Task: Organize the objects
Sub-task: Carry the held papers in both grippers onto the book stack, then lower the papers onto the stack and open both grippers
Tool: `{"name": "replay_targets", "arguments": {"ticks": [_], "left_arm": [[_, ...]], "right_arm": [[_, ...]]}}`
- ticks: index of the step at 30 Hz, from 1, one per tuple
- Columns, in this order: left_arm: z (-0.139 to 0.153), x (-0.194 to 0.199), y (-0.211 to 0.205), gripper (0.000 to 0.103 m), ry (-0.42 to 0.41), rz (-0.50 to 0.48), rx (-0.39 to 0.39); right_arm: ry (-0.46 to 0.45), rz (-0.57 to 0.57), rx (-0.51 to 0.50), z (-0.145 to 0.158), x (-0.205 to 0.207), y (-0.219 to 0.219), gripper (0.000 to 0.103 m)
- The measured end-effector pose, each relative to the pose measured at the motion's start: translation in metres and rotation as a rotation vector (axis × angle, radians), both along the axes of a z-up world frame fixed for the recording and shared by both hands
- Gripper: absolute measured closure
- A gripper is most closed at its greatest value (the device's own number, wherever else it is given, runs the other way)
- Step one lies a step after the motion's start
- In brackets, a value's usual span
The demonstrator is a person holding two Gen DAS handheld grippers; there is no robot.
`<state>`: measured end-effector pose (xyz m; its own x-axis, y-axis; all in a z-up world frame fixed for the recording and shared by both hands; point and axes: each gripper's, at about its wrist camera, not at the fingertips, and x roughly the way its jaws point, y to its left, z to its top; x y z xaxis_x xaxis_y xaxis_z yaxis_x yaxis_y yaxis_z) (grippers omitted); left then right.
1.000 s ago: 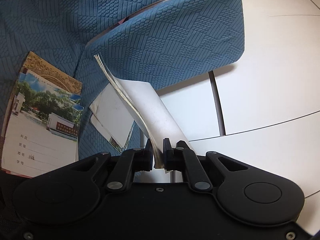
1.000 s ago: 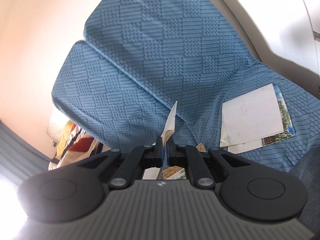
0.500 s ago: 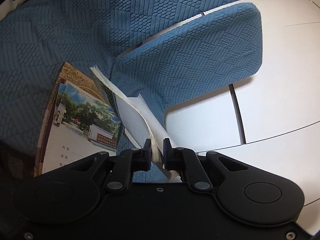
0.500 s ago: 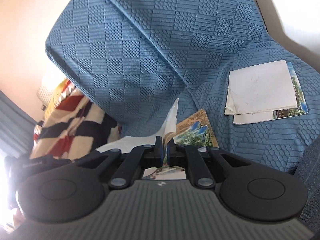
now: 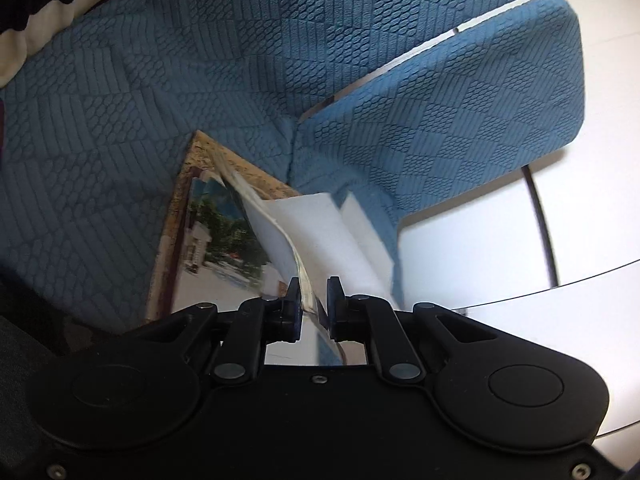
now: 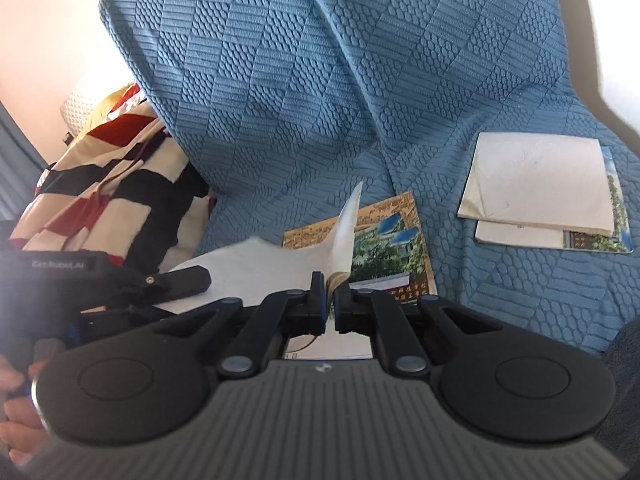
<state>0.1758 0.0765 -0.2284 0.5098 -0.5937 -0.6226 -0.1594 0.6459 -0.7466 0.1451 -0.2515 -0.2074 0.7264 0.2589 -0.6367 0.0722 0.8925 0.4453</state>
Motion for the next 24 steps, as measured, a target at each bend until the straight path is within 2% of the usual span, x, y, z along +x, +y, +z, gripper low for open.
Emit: {"name": "replay_targets", "arguments": {"ticks": [5, 9, 12, 18, 24], "left_arm": [[-0.017, -0.002, 0.001, 0.093, 0.061, 0.01, 0.07], [-0.029, -0.005, 0.002, 0.093, 0.098, 0.018, 0.096], [-0.033, -0.006, -0.001, 0.093, 0.116, 0.02, 0.149], [-0.044, -0.006, 0.0, 0.093, 0.151, 0.024, 0.186], [-0.051, -0.008, -0.002, 0.093, 0.169, 0.037, 0.182]], "right_arm": [[0.006, 0.012, -0.021, -0.013, -0.003, 0.006, 0.094], [0.035, 0.024, -0.04, -0.023, -0.003, 0.011, 0.094], [0.062, 0.033, -0.047, -0.031, -0.003, 0.013, 0.094], [0.088, 0.062, -0.115, -0.041, -0.005, 0.023, 0.094], [0.109, 0.08, -0.155, -0.046, -0.005, 0.029, 0.093]]}}
